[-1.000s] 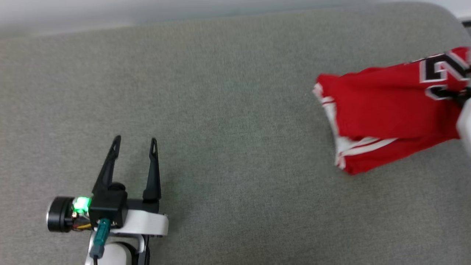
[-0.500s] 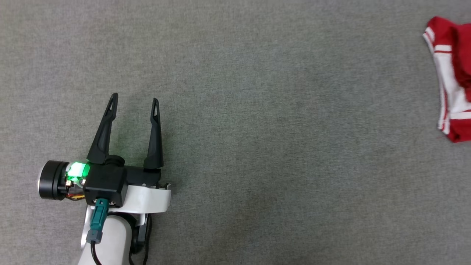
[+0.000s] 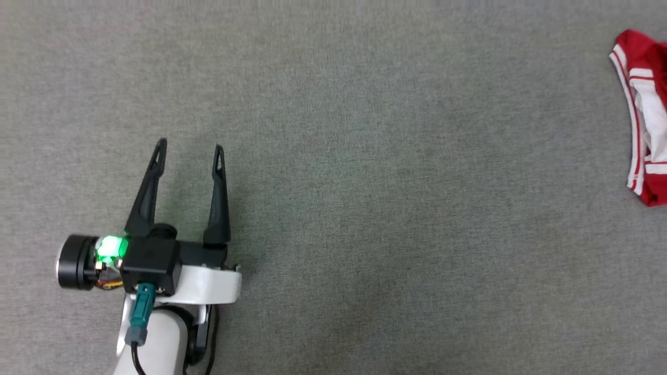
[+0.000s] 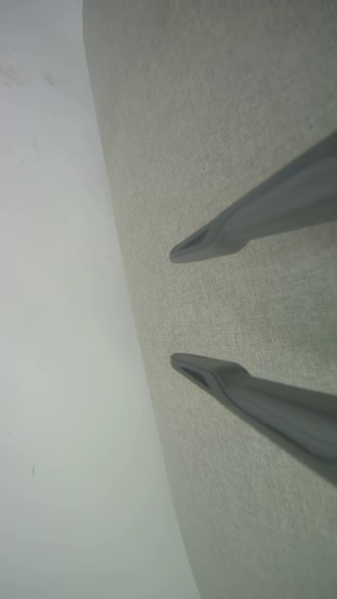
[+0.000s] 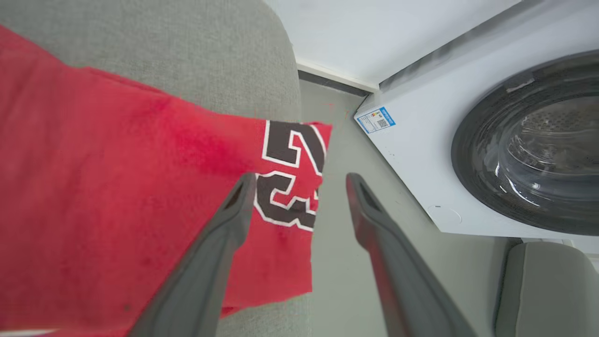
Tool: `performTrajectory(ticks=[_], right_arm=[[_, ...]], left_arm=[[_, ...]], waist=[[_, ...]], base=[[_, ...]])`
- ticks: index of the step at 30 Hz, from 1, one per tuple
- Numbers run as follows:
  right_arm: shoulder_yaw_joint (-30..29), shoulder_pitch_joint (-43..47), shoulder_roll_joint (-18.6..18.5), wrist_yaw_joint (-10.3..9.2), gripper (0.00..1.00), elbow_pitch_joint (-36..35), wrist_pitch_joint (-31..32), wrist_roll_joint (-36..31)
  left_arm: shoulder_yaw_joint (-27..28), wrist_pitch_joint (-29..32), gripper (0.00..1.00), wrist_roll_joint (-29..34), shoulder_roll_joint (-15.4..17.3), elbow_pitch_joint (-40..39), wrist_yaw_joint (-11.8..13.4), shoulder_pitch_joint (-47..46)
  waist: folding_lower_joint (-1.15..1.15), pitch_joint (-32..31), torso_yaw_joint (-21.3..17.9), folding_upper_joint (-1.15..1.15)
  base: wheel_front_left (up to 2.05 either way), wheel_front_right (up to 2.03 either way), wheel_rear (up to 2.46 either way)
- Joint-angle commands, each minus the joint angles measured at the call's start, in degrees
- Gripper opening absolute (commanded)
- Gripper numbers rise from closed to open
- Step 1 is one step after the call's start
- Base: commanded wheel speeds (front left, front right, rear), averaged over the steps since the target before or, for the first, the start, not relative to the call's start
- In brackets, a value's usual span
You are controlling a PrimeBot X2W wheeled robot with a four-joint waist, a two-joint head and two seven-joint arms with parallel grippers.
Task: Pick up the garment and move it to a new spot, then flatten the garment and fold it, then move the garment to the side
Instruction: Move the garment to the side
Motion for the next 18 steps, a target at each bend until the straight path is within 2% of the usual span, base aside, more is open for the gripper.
performTrajectory(ticks=[1,10,18], right_arm=[[-0.57,0.94,0.93,-0.11,1.0,-0.92,-1.09,-0.02],[-4.86,5.31,7.78,-0.11,1.0,-12.19,-12.38,-3.6],[-5.82,11.33,17.69,-0.1,1.0,-22.25,-23.39,-7.1]], left_arm=[[0.05,-0.13,1.0,-0.19,-0.06,0.31,0.44,1.05],[1.0,-0.13,1.0,-1.57,-0.51,1.37,1.75,6.55],[2.6,-0.12,1.0,-2.99,-1.05,2.41,1.75,11.02]], waist=[[0.0,-2.24,0.02,0.0],[0.0,-11.59,1.11,0.0],[0.0,-17.43,3.01,0.0]], base=[[0.0,0.0,0.0],[0.0,0.0,0.0],[0.0,0.0,0.0]])
